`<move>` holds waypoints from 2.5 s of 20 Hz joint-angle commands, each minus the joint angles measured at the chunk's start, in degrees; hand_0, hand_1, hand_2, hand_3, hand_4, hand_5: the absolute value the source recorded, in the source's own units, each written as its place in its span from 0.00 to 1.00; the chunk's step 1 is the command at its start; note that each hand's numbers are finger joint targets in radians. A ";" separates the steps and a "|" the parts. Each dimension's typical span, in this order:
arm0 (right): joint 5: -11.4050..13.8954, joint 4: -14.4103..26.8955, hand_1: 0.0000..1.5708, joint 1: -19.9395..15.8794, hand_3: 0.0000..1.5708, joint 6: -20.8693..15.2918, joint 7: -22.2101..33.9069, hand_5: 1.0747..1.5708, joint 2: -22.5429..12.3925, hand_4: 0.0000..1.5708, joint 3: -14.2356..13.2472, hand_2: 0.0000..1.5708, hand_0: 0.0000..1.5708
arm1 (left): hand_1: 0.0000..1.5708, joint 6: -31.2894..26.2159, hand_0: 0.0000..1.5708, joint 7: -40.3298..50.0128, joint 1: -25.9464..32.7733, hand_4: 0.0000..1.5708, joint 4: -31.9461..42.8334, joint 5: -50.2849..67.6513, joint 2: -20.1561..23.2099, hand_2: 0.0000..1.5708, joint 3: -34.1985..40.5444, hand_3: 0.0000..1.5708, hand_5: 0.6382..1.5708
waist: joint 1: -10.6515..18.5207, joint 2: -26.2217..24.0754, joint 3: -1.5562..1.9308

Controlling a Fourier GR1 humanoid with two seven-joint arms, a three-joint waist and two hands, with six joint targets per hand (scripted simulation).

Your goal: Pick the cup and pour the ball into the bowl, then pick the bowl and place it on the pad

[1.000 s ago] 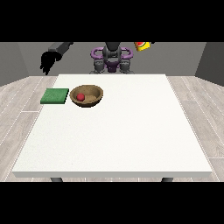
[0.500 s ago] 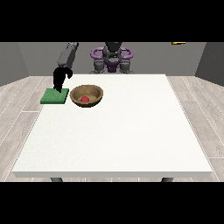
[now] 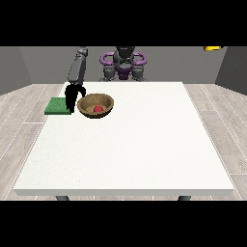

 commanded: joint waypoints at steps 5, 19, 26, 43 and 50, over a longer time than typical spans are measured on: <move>2.07 9.07 0.00 -3.35 0.00 1.81 -6.67 0.96 -0.07 0.33 1.77 0.00 0.00 | 0.00 -2.05 0.00 2.80 1.80 0.65 -1.51 5.26 6.22 0.00 4.66 0.00 0.97 | -2.72 2.23 0.00; 1.91 12.84 0.00 -10.25 0.00 -1.63 -8.33 0.96 1.36 0.30 1.82 0.00 0.00 | 0.00 -3.06 0.00 4.03 3.65 0.65 -6.47 8.51 8.49 0.00 4.81 0.00 0.97 | -1.26 4.58 0.01; 4.84 18.41 1.00 -5.94 0.50 -11.55 -5.43 0.83 -1.26 0.54 1.10 1.00 1.00 | 0.00 -4.46 0.00 4.16 2.32 0.65 -8.46 11.24 10.18 0.00 5.96 0.00 0.96 | 0.65 8.72 0.02; 8.46 7.33 1.00 -5.01 0.65 -16.16 13.70 0.97 -17.30 0.66 7.02 1.00 1.00 | 0.00 -6.89 0.00 0.48 8.34 0.76 0.34 11.67 12.04 0.00 10.06 0.00 0.97 | -3.22 1.58 -0.38; 10.40 6.05 1.00 -10.52 0.43 -10.15 24.11 0.99 -26.91 0.69 9.02 1.00 1.00 | 0.00 -6.21 0.00 -3.60 10.57 0.77 3.63 9.31 13.14 0.00 10.55 0.00 0.97 | -7.44 0.89 -0.11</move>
